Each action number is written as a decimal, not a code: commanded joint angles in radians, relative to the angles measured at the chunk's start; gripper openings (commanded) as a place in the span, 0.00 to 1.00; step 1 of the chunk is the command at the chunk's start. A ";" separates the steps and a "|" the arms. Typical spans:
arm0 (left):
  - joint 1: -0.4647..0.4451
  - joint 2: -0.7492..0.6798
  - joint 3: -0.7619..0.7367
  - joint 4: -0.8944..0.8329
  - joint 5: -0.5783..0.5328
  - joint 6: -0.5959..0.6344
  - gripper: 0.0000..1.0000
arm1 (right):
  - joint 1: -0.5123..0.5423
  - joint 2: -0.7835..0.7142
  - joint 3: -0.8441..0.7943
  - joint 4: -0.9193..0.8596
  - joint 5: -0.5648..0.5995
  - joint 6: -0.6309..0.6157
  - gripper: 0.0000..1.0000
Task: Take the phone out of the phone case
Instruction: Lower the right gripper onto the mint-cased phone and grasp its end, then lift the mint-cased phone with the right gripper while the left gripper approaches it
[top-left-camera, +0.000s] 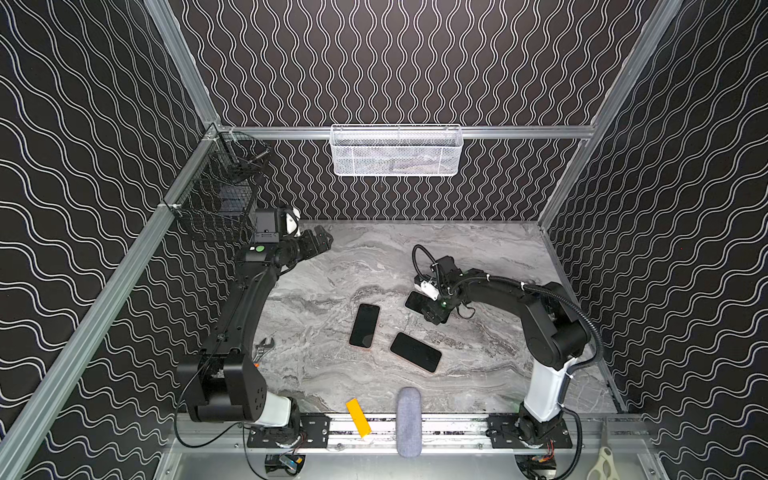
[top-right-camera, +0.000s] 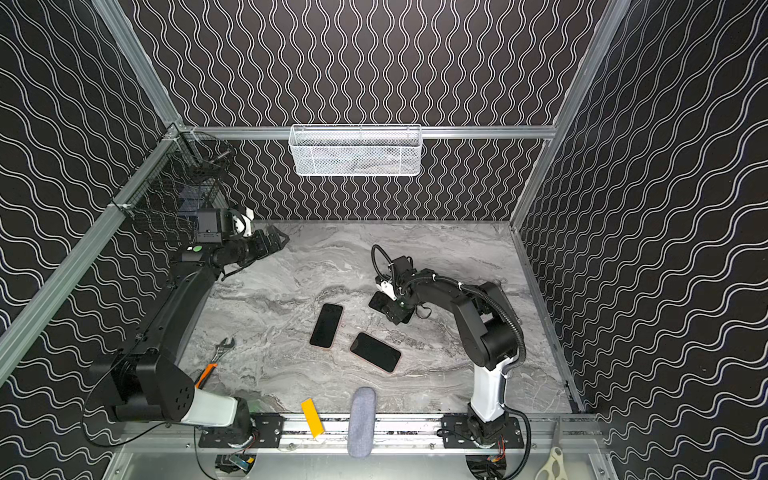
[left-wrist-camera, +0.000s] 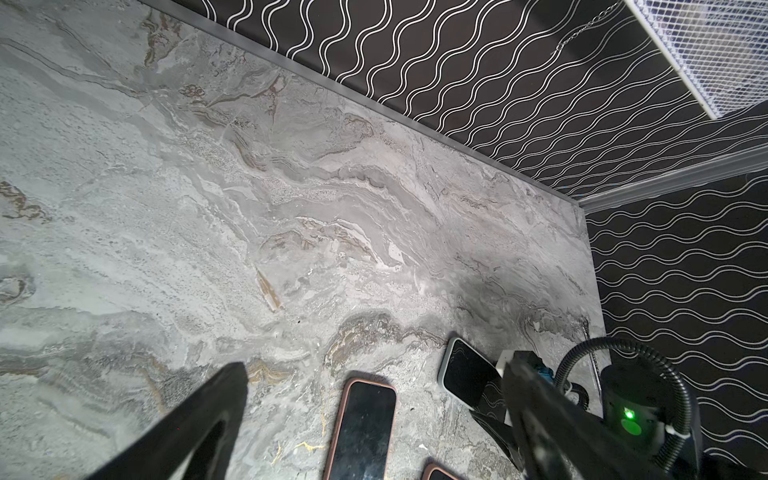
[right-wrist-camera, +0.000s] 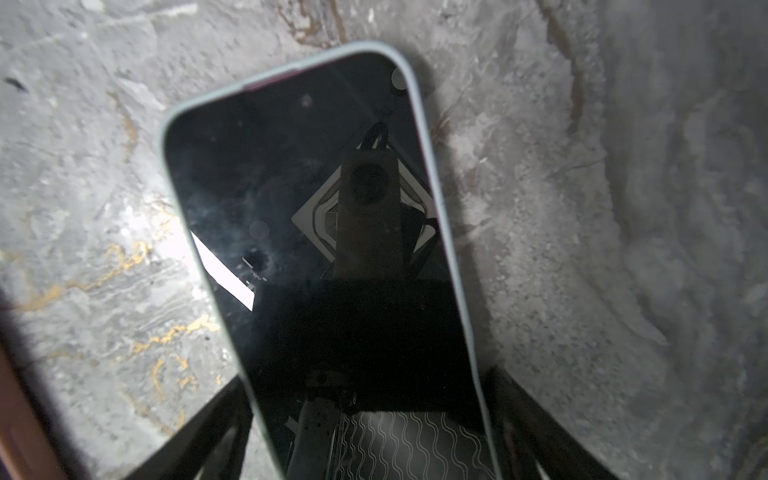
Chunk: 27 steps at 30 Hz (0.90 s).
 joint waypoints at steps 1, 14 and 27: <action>0.002 0.009 -0.004 0.028 0.018 -0.010 0.99 | 0.006 0.000 -0.023 -0.050 0.042 0.012 0.81; 0.003 0.024 -0.005 0.030 0.032 -0.020 0.99 | 0.010 -0.096 -0.064 -0.030 -0.007 0.076 0.53; -0.009 0.051 -0.028 0.041 0.068 -0.071 0.99 | 0.003 -0.108 -0.036 -0.002 -0.076 0.141 0.48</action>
